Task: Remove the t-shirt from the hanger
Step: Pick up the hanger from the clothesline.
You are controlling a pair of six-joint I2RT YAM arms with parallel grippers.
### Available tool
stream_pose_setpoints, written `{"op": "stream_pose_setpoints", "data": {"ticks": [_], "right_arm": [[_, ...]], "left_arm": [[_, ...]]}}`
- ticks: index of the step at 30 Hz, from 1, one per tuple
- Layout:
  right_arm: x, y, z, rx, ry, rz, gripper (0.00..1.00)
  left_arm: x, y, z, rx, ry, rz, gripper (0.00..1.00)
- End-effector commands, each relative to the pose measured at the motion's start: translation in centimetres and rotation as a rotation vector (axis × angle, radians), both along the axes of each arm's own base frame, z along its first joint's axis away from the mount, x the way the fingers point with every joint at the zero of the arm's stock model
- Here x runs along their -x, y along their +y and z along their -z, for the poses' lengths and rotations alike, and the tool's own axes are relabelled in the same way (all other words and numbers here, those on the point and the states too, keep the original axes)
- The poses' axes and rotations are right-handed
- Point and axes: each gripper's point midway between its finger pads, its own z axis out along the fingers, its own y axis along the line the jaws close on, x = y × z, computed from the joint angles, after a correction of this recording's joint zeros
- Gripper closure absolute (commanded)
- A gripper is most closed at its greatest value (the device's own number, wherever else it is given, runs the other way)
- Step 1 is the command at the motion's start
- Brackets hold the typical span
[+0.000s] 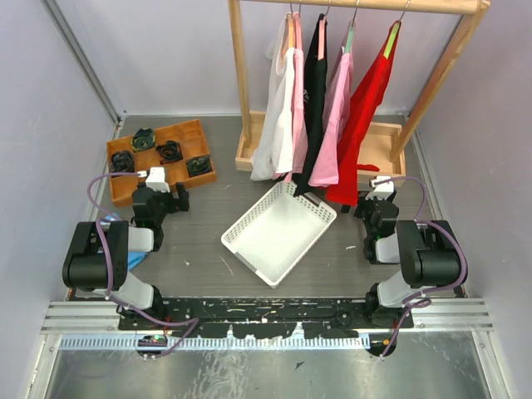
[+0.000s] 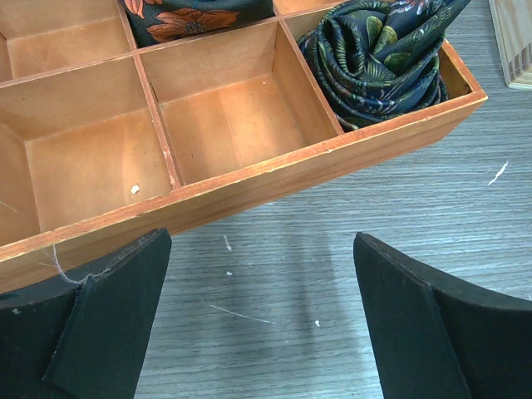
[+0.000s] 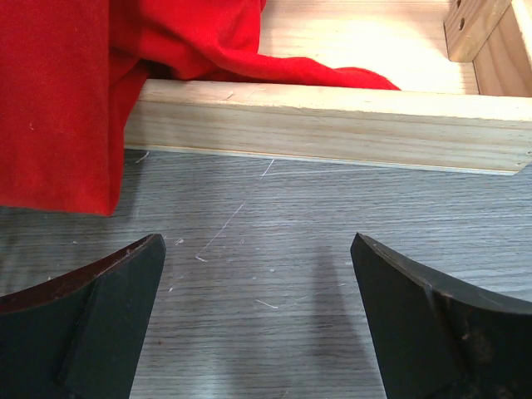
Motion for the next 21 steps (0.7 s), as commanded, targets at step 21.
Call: {"op": "stream_pose_setpoints", "data": {"ticks": [21], "right_arm": [[-0.99, -0.45, -2.35, -0.005, -0.086, 0.035, 0.00]], "left_arm": [[-0.87, -0.20, -1.71, -0.015, -0.061, 0.022, 0.02]]}}
